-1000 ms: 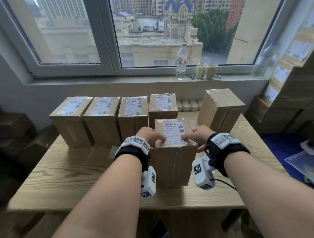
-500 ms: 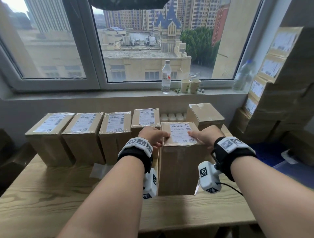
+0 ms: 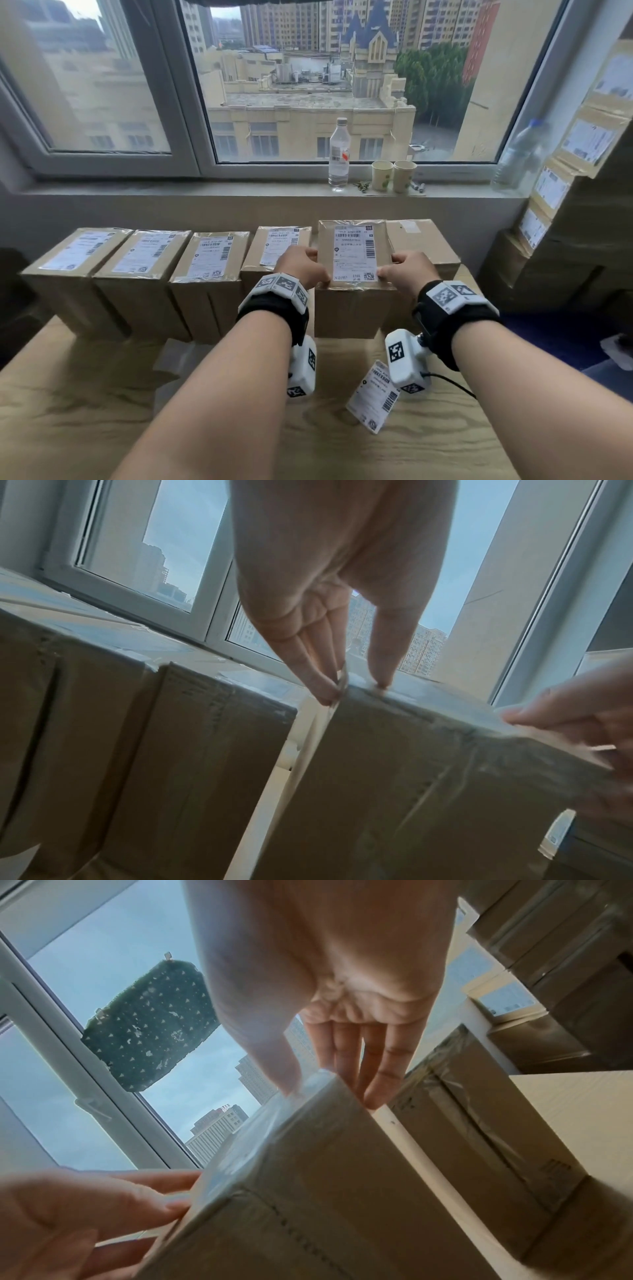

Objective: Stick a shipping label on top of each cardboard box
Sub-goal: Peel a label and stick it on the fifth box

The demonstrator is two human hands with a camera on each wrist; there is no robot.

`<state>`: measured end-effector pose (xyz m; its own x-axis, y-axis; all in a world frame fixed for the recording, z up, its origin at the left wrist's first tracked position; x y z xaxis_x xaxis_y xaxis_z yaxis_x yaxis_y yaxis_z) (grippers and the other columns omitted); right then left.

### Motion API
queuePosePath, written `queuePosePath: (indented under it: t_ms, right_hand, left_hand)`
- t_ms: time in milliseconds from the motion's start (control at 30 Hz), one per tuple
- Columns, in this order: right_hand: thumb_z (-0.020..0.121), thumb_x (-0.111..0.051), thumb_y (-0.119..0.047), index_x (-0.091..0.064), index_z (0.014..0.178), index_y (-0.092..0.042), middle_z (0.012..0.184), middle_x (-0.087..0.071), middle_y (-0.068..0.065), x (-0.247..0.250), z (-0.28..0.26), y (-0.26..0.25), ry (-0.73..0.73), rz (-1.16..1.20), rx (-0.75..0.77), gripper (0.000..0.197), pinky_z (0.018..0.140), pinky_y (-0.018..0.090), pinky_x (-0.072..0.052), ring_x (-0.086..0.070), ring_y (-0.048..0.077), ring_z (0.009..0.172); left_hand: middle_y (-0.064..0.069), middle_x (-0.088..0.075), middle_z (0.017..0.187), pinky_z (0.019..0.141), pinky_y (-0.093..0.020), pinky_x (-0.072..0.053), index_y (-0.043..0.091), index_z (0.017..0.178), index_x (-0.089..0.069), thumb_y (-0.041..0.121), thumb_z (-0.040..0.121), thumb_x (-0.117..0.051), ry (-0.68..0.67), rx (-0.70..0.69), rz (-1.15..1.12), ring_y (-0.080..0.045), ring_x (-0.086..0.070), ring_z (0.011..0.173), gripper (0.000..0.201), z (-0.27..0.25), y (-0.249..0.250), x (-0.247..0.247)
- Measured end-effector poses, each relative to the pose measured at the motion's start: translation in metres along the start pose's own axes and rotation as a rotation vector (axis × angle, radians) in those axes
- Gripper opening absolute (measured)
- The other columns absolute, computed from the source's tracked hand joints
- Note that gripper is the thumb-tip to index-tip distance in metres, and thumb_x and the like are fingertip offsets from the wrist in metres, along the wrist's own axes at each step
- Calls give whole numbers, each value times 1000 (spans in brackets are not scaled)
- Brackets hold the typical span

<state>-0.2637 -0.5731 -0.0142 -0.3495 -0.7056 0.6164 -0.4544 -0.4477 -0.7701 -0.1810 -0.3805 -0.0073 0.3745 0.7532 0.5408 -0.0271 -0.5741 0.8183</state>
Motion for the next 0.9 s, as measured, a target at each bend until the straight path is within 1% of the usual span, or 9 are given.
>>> queuePosePath:
  t_ms: [33, 100, 233, 333, 433, 600, 700, 800, 900]
  right_hand:
    - [82, -66, -11, -72, 106, -14, 103, -72, 3, -5, 6, 1, -17, 8, 1, 25, 84, 29, -52, -66, 20, 95]
    - [80, -65, -7, -71, 109, -14, 107, -72, 3, -15, 18, 1, -39, 25, -2, 30, 90, 33, -53, -66, 22, 99]
    - [80, -62, -5, -71, 109, -11, 110, -72, 6, -28, 44, 3, -36, 5, -12, 31, 94, 37, -52, -66, 24, 102]
    - [80, -62, -6, -71, 107, -11, 110, -72, 6, -35, 57, 8, -24, -6, -52, 29, 95, 38, -52, -66, 25, 102]
    - [81, -62, -4, -71, 109, -10, 109, -72, 6, -37, 67, 11, -27, -16, -77, 30, 95, 37, -52, -66, 26, 102]
    - [81, -61, -4, -72, 107, -7, 109, -72, 9, -43, 73, 15, -47, -44, -88, 28, 94, 36, -52, -67, 27, 101]
    - [81, -63, -4, -72, 107, -7, 109, -72, 11, -47, 73, 18, -58, -59, -86, 28, 94, 39, -52, -67, 27, 101]
    - [79, -65, -3, -71, 110, -7, 110, -72, 11, -48, 74, 17, -62, -65, -71, 31, 94, 38, -52, -67, 28, 102]
    - [79, -66, -4, -70, 109, -4, 110, -72, 12, -48, 74, 17, -64, -63, -66, 31, 94, 40, -53, -67, 28, 102]
  left_hand:
    - [0, -71, 102, 78, -24, -50, 15, 114, -70, -3, 73, -73, 13, -1, 35, -17, -63, 94, 45, 5, -1, 0]
    - [1, -72, 108, 75, -23, -49, 16, 112, -71, -2, 73, -73, 36, 2, 102, -16, -63, 94, 43, 18, -4, 0]
    - [-1, -72, 109, 78, -23, -51, 15, 109, -71, 3, 74, -76, 46, 20, 195, -18, -66, 100, 38, 49, -10, -3]
    - [-1, -72, 105, 77, -23, -52, 13, 104, -72, 6, 71, -80, 51, 18, 272, -18, -66, 97, 34, 67, -11, -6]
    - [-3, -71, 100, 77, -28, -55, 11, 101, -70, 7, 68, -81, 63, 22, 385, -20, -67, 94, 34, 83, -11, -11]
    - [-4, -68, 94, 71, -28, -55, 8, 93, -68, 9, 69, -77, 78, -22, 561, -21, -66, 91, 26, 94, -7, -18]
    - [-6, -67, 92, 64, -26, -50, 9, 87, -66, 9, 72, -74, 62, -43, 616, -21, -66, 91, 18, 97, -6, -22]
    - [-6, -66, 94, 64, -27, -49, 10, 85, -63, 8, 75, -72, 60, -39, 616, -22, -65, 92, 14, 100, -7, -23]
    - [-9, -68, 95, 70, -30, -55, 6, 94, -66, 6, 75, -72, 64, -25, 610, -24, -66, 93, 20, 101, -7, -24]
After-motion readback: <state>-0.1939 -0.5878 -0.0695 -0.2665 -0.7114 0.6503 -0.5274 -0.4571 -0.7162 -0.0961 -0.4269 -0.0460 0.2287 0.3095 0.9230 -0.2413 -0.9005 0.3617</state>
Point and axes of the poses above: each hand's wrist, its own z-axis towards the middle knuckle, its own x-axis out of the back of the hand, y = z × x, the point moved 7 cm from there along z, towards the middle knuckle
